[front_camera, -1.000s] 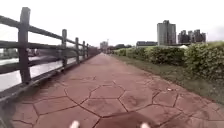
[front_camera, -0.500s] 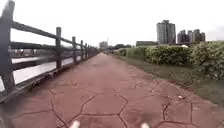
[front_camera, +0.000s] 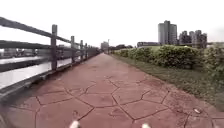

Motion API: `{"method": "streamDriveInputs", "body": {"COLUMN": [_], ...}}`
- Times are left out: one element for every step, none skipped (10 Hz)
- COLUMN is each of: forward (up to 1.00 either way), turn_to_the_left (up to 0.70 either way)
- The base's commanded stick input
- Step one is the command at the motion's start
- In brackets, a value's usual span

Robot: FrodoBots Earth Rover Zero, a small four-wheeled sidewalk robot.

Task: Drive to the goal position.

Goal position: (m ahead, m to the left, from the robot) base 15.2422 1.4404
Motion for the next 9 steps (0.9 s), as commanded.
{"method": "streamDriveInputs", "body": {"forward": [0.7, 0.7, 0.7, 0.7, 0.7, 0.7, 0.7, 0.7, 0.7], "turn_to_the_left": [0.0, 0.0, 0.0, 0.0, 0.0, 0.0, 0.0, 0.0, 0.0]}}
